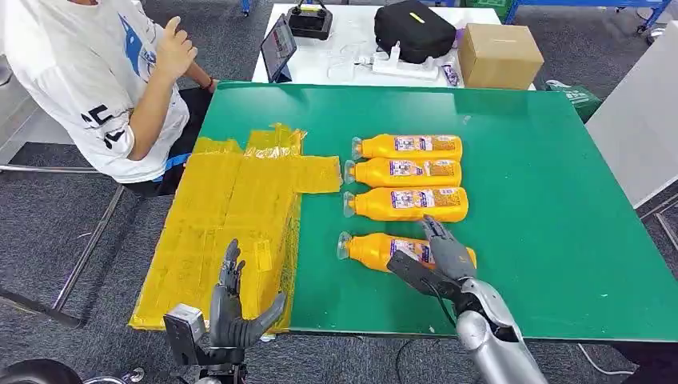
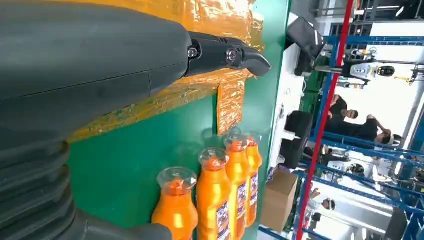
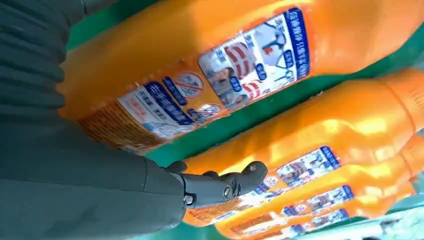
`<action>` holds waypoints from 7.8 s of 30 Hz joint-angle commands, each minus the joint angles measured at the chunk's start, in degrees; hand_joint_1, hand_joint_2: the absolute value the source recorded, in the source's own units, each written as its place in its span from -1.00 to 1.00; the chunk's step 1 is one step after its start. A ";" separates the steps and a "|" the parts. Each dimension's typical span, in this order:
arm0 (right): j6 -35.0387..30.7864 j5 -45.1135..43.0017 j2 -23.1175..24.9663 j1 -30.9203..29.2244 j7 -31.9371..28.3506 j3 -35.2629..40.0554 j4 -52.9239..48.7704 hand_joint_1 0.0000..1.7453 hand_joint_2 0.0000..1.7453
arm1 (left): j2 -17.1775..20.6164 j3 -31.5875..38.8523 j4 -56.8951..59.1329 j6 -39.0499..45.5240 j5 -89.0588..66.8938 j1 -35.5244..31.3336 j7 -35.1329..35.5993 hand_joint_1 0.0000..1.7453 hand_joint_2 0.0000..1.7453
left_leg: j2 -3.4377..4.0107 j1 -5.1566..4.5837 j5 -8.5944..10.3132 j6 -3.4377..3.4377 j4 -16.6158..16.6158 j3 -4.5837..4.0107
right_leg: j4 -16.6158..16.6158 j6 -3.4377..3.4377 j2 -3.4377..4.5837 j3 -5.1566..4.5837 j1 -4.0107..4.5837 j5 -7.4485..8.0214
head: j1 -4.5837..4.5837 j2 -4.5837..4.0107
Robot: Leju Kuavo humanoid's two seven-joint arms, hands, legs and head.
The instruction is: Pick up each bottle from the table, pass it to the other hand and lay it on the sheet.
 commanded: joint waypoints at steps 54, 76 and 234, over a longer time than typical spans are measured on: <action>-34.96 -3.30 9.40 3.25 -27.77 -1.02 -17.85 1.00 1.00 | 3.35 -7.16 1.28 -9.32 11.98 -6.96 5.00 -1.00 1.00 | 0.28 0.02 -0.28 0.16 0.03 0.45 | -0.10 0.13 0.19 0.41 0.05 -0.11 | -0.11 0.00; -29.53 -18.08 14.36 7.95 -36.94 6.44 -4.85 1.00 1.00 | 6.74 -11.26 -2.01 -22.90 21.01 -10.11 8.60 -1.00 1.00 | 0.11 0.11 -0.24 0.07 -0.09 0.46 | -0.28 0.11 0.15 0.55 0.13 -0.15 | 0.00 0.00; -22.01 -35.39 19.48 8.66 -36.94 6.30 -17.96 -1.00 -1.00 | 24.33 -8.27 32.00 -6.36 -53.08 -33.15 5.59 -1.00 -1.00 | 0.23 0.09 0.05 -0.12 -0.12 0.51 | -0.14 -0.04 0.26 0.49 0.07 0.05 | 0.02 0.00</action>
